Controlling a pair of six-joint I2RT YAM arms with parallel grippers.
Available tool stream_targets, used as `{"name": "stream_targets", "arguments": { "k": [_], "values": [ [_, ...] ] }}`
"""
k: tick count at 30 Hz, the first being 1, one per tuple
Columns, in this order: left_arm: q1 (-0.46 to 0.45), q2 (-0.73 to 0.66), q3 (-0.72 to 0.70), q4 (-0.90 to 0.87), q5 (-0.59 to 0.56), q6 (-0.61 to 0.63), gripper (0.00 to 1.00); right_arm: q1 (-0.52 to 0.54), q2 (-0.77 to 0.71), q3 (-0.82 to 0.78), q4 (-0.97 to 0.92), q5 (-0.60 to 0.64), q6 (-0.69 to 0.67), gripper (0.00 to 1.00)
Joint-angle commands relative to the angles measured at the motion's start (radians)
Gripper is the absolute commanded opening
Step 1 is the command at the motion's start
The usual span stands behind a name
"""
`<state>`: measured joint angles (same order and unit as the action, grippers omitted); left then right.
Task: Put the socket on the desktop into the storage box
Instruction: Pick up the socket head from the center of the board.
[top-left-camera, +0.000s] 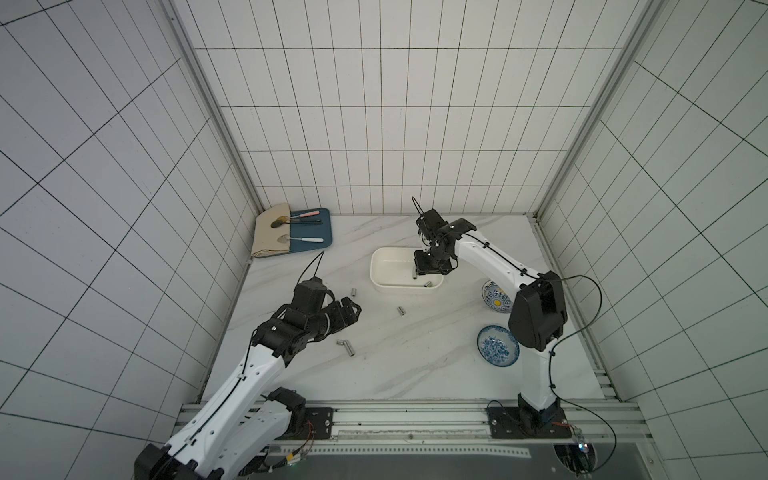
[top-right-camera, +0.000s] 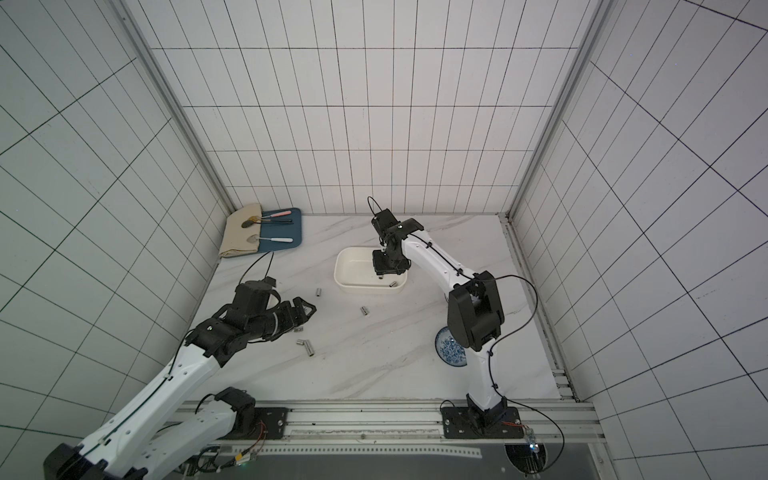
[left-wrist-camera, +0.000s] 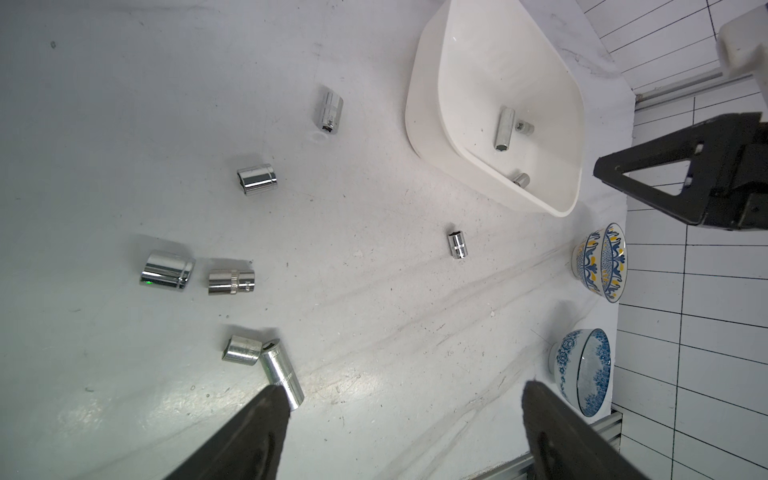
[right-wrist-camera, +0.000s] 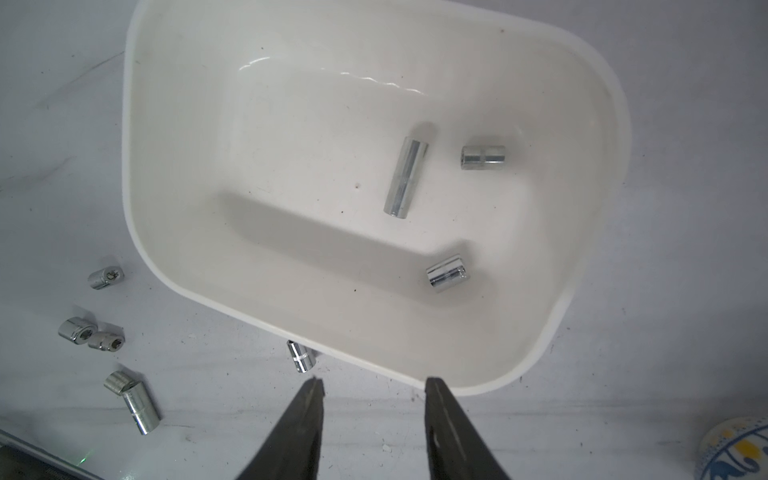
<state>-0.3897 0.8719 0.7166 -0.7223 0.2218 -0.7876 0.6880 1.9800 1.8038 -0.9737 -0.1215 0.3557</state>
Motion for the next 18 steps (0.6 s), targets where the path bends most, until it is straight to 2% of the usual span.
{"name": "stream_targets", "arguments": {
  "k": [1, 8, 18],
  "values": [
    [0.005, 0.016, 0.033, 0.008, 0.008, 0.026, 0.91, 0.039, -0.068, -0.089, 0.040, -0.007, 0.003, 0.43],
    [0.003, 0.070, 0.048, 0.024, 0.090, 0.020, 0.91, 0.100, -0.179, -0.239, 0.100, -0.001, 0.024, 0.44],
    [-0.053, 0.057, -0.003, 0.054, 0.072, -0.032, 0.90, 0.165, -0.229, -0.340, 0.150, -0.002, 0.048, 0.44]
  ]
}}
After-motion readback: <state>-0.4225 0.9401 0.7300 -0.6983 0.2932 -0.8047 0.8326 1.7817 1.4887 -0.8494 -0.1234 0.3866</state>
